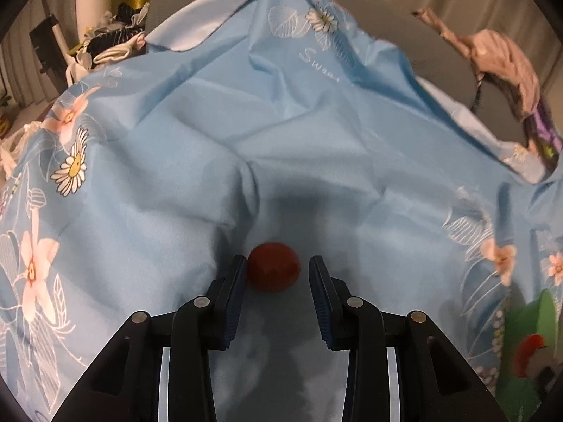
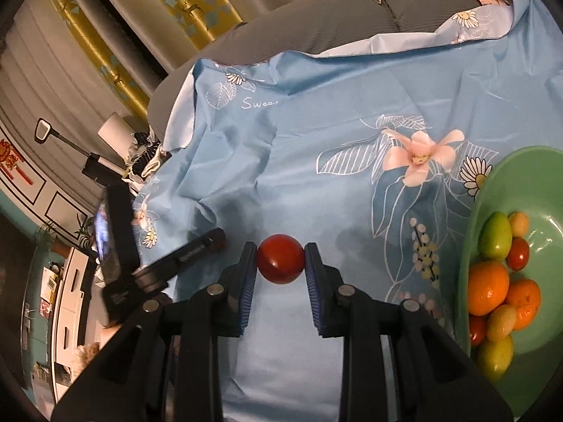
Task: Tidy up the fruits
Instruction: 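Grasp a red cherry tomato with the left tool while the right tool grasps the other, then carry both red cherry tomatoes into the green bowl with both tools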
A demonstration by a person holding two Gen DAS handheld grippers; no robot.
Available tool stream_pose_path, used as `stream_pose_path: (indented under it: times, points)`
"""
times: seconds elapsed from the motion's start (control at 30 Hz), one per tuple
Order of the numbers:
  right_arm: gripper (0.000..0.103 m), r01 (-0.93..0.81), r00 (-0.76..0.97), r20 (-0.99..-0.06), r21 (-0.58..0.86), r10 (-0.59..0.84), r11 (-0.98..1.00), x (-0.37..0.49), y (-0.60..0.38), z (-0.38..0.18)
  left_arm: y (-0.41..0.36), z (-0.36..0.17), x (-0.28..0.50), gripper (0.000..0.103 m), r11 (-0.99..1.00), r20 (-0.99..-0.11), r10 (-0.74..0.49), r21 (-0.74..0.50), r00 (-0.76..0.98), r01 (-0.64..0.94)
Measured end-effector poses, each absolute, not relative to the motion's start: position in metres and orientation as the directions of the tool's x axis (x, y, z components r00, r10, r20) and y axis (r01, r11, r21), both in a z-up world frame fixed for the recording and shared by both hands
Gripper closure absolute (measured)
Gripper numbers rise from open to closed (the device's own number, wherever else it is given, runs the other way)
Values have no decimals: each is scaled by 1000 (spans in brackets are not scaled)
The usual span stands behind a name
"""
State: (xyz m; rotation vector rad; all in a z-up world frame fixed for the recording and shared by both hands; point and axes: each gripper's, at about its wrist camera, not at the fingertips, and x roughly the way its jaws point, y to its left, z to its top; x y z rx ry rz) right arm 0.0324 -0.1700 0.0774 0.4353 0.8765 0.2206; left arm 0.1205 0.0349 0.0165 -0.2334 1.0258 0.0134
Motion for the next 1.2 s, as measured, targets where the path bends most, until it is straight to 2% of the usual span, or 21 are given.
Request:
stream_pose_path:
  times: [0.2, 0.37, 0.6, 1.2]
  points:
    - [75, -10, 637, -684, 454, 355, 891, 27, -176, 80, 26, 6, 122, 67, 978, -851, -87, -173, 519, -119]
    - [75, 6, 637, -689, 454, 347, 891, 26, -180, 79, 22, 5, 121, 73, 985, -842, -44, -126, 537, -117]
    - [75, 11, 643, -688, 447, 336, 894, 26, -181, 80, 23, 15, 112, 74, 979, -828, -71, -165, 556, -120]
    - [75, 71, 747, -624, 416, 228, 907, -6, -218, 116, -20, 115, 37, 74, 968, -619, -227, -229, 752, 104]
